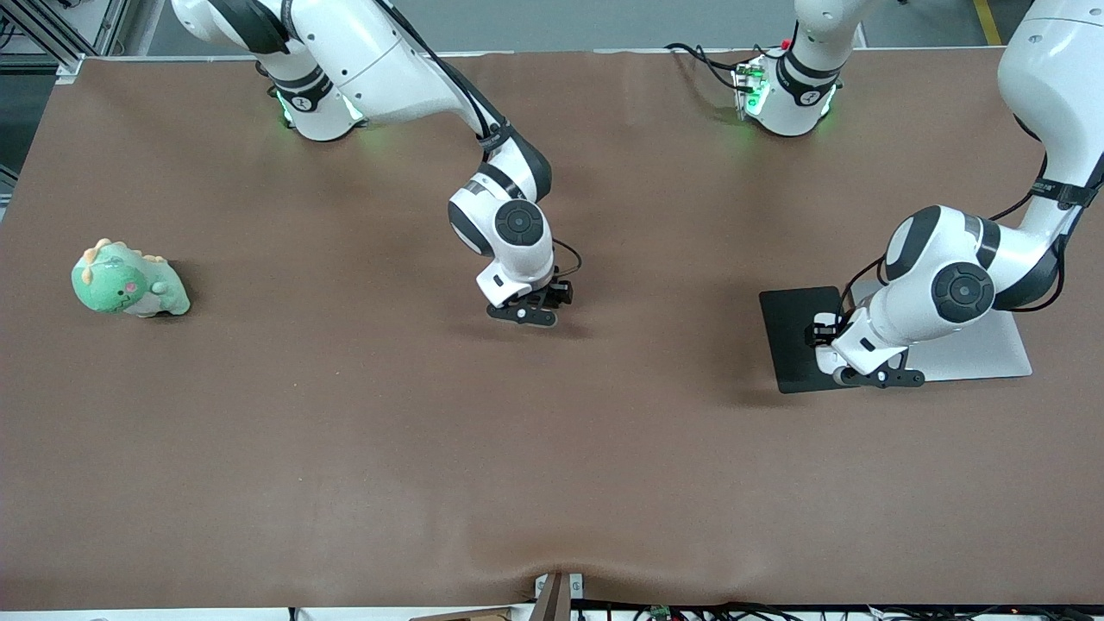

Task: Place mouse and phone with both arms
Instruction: 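Lower the mouse onto the mousepad while the right gripper carries the phone toward the plush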

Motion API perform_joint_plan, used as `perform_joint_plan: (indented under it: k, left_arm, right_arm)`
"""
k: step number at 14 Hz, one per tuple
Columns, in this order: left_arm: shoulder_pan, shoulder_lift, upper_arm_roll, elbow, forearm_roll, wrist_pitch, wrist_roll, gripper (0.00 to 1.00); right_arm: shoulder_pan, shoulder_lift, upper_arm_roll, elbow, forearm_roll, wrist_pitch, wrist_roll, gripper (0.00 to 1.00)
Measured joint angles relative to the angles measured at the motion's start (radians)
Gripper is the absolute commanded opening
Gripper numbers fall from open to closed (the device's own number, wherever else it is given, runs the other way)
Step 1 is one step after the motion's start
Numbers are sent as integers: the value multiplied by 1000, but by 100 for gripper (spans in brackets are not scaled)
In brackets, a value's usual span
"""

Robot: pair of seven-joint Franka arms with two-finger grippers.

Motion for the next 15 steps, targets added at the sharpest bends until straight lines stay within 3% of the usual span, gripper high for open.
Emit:
perform_joint_plan:
  k: [2, 5, 11, 15]
  left_arm:
    - [0, 13, 6, -1, 0, 17, 0, 49]
    - [1, 47, 22, -4, 28, 55, 0, 49]
    - [1, 112, 38, -5, 60, 117, 0, 50]
    - [2, 113, 40, -26, 88, 135, 0, 50]
  right_arm:
    - [0, -2, -2, 1, 0, -3, 57, 8]
    - [-10, -32, -12, 18, 0, -66, 71, 5]
    - [-178, -304, -18, 37, 0, -371, -46, 0]
    - [-333, -410, -20, -5, 1, -446, -192, 0]
